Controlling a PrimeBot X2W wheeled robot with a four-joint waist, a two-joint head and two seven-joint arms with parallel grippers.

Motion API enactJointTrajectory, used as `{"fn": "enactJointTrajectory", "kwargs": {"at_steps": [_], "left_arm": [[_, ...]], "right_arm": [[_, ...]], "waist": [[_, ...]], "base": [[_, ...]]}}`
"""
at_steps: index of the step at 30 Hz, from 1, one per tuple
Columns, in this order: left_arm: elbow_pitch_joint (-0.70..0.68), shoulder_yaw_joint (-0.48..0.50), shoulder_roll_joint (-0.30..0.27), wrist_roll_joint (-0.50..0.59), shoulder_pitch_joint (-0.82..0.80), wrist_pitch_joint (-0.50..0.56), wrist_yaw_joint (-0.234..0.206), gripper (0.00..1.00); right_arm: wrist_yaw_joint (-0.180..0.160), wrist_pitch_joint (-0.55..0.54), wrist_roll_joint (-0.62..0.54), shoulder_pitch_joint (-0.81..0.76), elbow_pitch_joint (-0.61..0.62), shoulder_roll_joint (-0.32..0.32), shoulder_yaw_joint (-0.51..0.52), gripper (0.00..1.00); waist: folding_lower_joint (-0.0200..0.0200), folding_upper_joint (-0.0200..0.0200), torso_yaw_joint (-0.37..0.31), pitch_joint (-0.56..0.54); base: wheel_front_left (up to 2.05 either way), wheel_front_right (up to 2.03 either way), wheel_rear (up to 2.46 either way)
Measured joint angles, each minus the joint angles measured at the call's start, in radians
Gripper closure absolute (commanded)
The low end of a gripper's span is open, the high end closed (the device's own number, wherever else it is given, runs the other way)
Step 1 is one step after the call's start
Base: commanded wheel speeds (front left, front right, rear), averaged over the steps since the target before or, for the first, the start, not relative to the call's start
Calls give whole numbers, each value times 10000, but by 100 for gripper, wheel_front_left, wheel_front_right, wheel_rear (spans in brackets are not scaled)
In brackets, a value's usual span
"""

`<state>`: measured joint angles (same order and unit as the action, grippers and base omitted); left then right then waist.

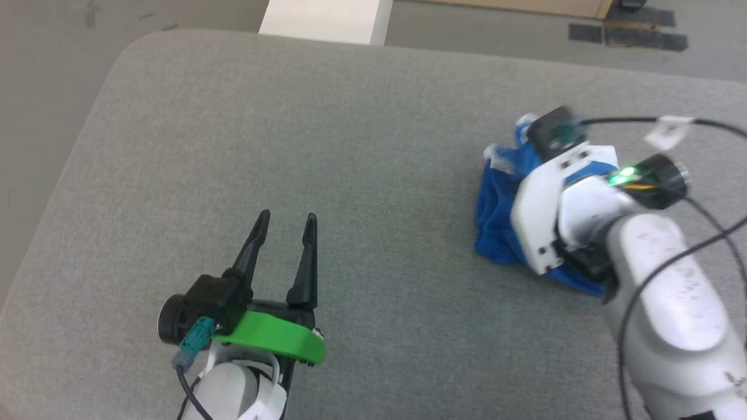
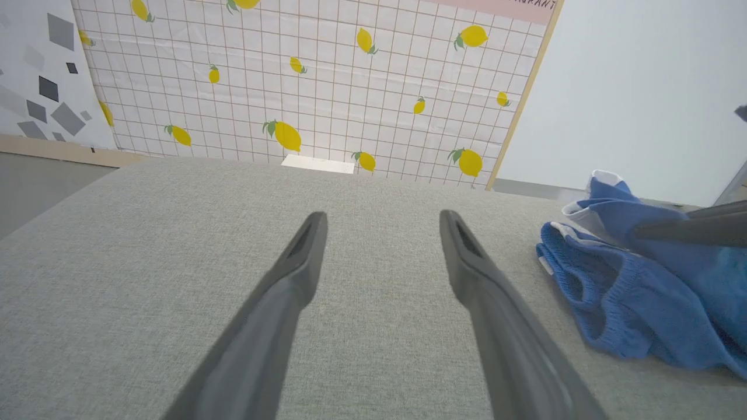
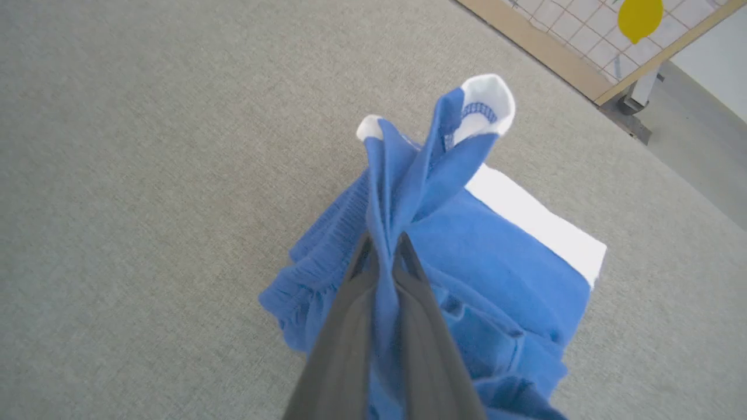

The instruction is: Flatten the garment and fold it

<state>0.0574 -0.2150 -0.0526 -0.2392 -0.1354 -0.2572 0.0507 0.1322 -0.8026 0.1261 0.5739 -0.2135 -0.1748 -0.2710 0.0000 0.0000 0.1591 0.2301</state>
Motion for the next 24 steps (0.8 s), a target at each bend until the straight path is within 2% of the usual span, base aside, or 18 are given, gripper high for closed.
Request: {"fn": "enactJointTrajectory", "kwargs": {"at_steps": [10,15,16,17,18,24], "left_arm": [[-119,-224,-2,-81,-472,0,-173,0],[-117,-291,0,-174,-593,0,-253,0],[-117,-295,0,-180,-598,0,-255,0],[-113,-291,-2,-180,-599,0,-255,0],[-109,-286,-2,-180,-598,0,-257,0],[-44,-115,0,-176,-538,0,-257,0]], "right_arm": [[0,702,-33,855,-2301,454,-621,100],[-4,721,295,1220,-2987,543,-863,100],[-4,709,408,1261,-3051,548,-909,88],[-6,709,573,1290,-3099,548,-999,60],[-6,709,740,1292,-3106,541,-1124,0],[-4,828,1574,1033,-2435,410,-1781,0]], "waist": [[0,0,330,771],[0,0,471,959],[0,0,480,960],[0,0,479,946],[0,0,471,919],[1,0,296,583]], "base": [[0,0,0],[0,0,0],[0,0,0],[0,0,0],[0,0,0],[0,0,0]]}}
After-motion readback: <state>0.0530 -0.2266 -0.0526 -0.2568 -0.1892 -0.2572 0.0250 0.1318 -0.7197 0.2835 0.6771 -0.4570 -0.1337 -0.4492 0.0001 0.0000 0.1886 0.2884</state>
